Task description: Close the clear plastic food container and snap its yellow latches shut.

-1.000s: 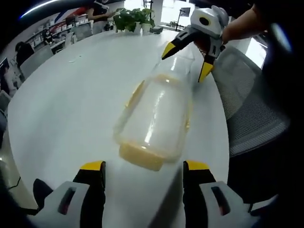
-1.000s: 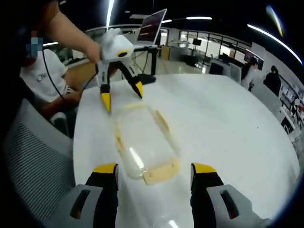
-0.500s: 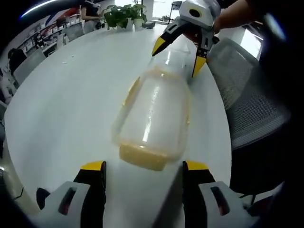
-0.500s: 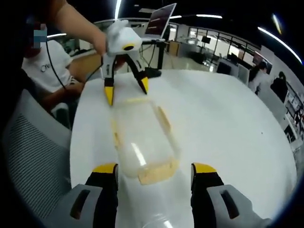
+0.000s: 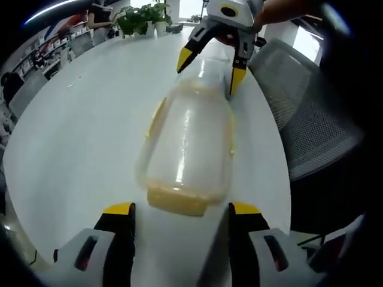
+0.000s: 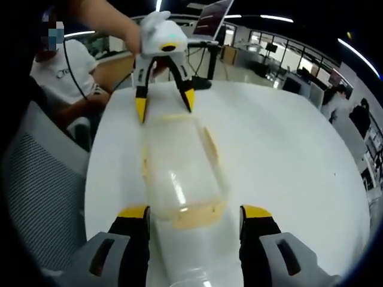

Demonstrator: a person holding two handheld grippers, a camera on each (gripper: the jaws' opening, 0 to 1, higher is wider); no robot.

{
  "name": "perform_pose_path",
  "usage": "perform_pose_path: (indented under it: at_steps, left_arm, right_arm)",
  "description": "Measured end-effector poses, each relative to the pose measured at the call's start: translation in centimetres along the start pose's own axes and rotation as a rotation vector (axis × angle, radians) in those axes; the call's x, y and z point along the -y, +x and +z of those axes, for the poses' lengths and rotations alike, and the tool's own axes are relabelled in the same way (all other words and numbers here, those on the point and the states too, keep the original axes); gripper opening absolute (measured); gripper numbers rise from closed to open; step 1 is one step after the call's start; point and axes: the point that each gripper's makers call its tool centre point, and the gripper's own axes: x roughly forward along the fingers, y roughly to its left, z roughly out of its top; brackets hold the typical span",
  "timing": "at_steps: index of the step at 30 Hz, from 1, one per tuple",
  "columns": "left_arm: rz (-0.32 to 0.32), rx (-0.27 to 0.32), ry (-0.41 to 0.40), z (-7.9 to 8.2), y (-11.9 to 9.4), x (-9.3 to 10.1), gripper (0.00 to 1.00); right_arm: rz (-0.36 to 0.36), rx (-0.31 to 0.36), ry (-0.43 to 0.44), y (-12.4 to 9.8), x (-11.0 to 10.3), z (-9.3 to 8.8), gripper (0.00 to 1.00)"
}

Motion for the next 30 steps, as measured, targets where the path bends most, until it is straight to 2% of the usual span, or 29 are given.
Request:
perform_pose_path:
  at_steps: [5,13,30]
  left_arm:
    - [-0.012,-0.016,0.021,-0.1,0.2,0.1,0.6]
    - [-0.015,-0.023,0.044,0.1,0.2,-0.1,0.59]
    - [-0.027,-0.042,0.123,0.3,0.4,-0.3,0.56]
  right_arm:
    - [0.018,-0.03,-0.037,0.3,0.2,-0.3,0.58]
    - [0.046,-0.065,-0.049,0.9,-0.4,-0.8,0.58]
    - [0.068,-0.084,-0.057,1.4,0.3,-0.7,0.57]
